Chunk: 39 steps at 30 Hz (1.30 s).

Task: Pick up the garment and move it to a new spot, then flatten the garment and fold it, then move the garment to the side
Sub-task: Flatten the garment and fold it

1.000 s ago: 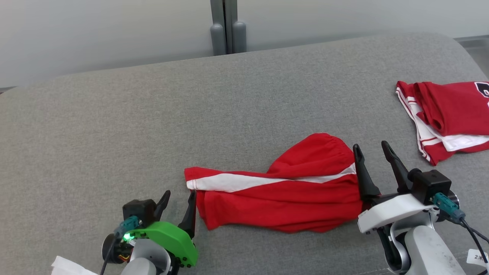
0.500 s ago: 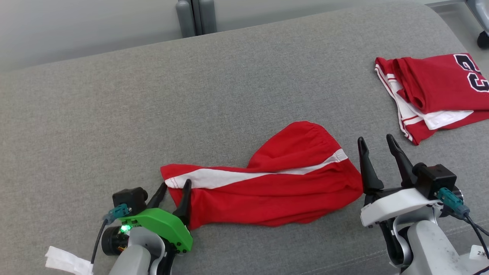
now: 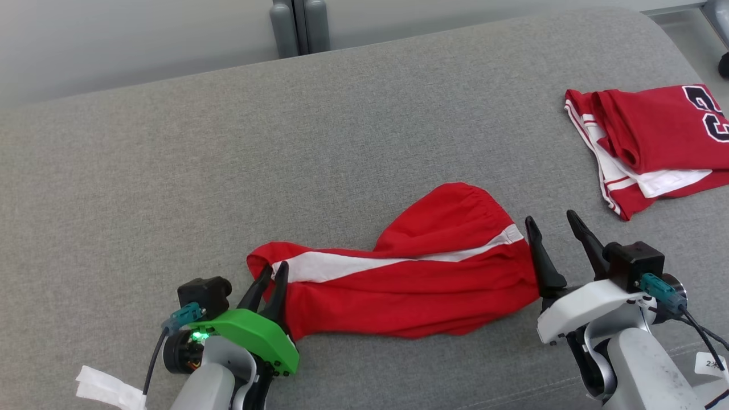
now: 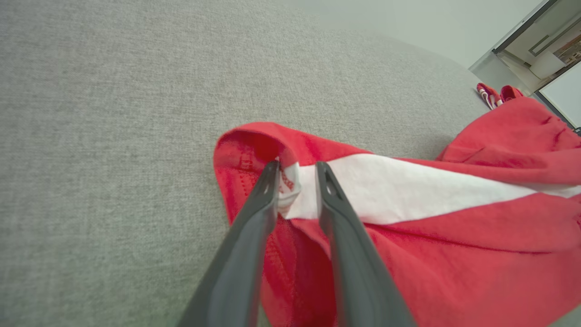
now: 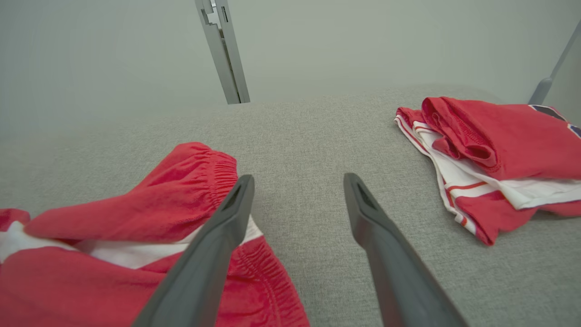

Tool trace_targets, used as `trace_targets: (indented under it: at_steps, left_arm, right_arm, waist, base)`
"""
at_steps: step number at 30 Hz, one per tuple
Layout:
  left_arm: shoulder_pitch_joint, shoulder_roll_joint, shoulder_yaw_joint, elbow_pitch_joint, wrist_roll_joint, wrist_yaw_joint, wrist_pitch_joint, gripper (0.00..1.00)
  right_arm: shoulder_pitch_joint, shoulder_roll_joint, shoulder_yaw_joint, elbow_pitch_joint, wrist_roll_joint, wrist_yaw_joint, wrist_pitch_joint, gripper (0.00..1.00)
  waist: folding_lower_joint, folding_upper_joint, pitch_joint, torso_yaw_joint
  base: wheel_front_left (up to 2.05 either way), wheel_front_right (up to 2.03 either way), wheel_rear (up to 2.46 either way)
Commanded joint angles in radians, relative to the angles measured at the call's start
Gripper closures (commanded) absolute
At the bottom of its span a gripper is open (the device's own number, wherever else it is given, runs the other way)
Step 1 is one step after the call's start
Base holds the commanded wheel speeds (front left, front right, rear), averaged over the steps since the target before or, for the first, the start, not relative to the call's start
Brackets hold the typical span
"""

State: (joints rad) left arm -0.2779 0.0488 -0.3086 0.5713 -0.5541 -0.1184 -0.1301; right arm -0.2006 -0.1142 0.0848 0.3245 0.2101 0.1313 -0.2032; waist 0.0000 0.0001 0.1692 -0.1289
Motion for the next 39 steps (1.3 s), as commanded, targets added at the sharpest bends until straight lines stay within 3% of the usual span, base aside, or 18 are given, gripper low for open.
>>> trace_targets:
  at_steps: [1,4,10,20,27,28,29,30,31,32,33,39]
  left_arm:
    - [0.011,0.005,-0.002,-0.007,-0.006,0.002,0.001,0.67]
    - [0.022,0.005,-0.006,-0.014,-0.011,0.007,0.003,0.83]
    - [0.008,0.005,-0.010,0.007,-0.018,0.020,0.007,1.00]
    - [0.000,0.007,-0.015,0.034,-0.018,0.038,-0.031,1.00]
    - [0.009,0.008,-0.026,0.023,-0.018,0.039,-0.037,1.00]
    - [0.010,0.008,-0.028,0.021,-0.018,0.039,-0.037,1.00]
    - [0.010,0.008,-0.030,0.019,-0.018,0.039,-0.037,1.00]
    - [0.011,0.008,-0.032,0.017,-0.018,0.039,-0.037,1.00]
    - [0.012,0.008,-0.034,0.015,-0.019,0.040,-0.037,1.00]
    - [0.013,0.008,-0.035,0.012,-0.020,0.040,-0.037,1.00]
    - [0.014,0.007,-0.036,0.008,-0.021,0.041,-0.038,1.00]
    - [0.014,0.021,-0.033,-0.028,-0.019,0.046,-0.050,1.00]
  right_arm:
    - [-0.014,-0.011,0.004,0.002,0.004,-0.001,0.012,0.00]
    - [-0.020,-0.043,0.036,0.006,0.021,-0.001,0.060,0.00]
    - [-0.038,-0.112,0.114,-0.006,0.064,-0.001,0.140,0.00]
    - [-0.060,-0.218,0.245,-0.053,0.180,-0.001,0.251,0.00]
    - [-0.120,-0.263,0.329,-0.006,0.258,-0.001,0.284,0.00]
    - [-0.131,-0.268,0.343,0.001,0.265,-0.001,0.286,0.05]
    - [-0.142,-0.274,0.359,0.010,0.273,-0.001,0.285,0.49]
    - [-0.150,-0.279,0.375,0.017,0.281,-0.001,0.287,0.58]
    - [-0.157,-0.285,0.389,0.024,0.291,-0.001,0.289,0.76]
    - [-0.164,-0.290,0.401,0.029,0.300,-0.001,0.289,0.84]
    - [-0.173,-0.296,0.411,0.034,0.310,-0.001,0.284,1.00]
    - [-0.194,-0.318,0.418,0.027,0.339,-0.001,0.236,1.00]
  waist:
    - [0.0000,-0.0001,-0.002,0.002]
    - [0.0000,-0.0001,-0.005,0.006]
    - [0.0000,-0.0001,-0.009,0.008]
    - [0.0000,-0.0001,-0.016,0.017]
    - [0.0000,-0.0001,-0.020,0.037]
    - [0.0000,-0.0001,-0.021,0.039]
    - [0.0000,-0.0001,-0.021,0.043]
    - [0.0000,-0.0001,-0.022,0.045]
    - [0.0000,-0.0001,-0.022,0.047]
    - [0.0000,-0.0001,-0.022,0.049]
    - [0.0000,-0.0001,-0.023,0.051]
    - [0.0000,-0.0001,-0.035,0.054]
  base:
    - [0.00,0.00,0.00]
    - [0.00,0.00,0.00]
    - [0.00,0.00,0.00]
    - [0.00,0.00,0.00]
    - [0.00,0.00,0.00]
    - [0.00,0.00,0.00]
    - [0.00,0.00,0.00]
    - [0.00,0.00,0.00]
    - [0.00,0.00,0.00]
    - [0.00,0.00,0.00]
    - [0.00,0.00,0.00]
    - [0.00,0.00,0.00]
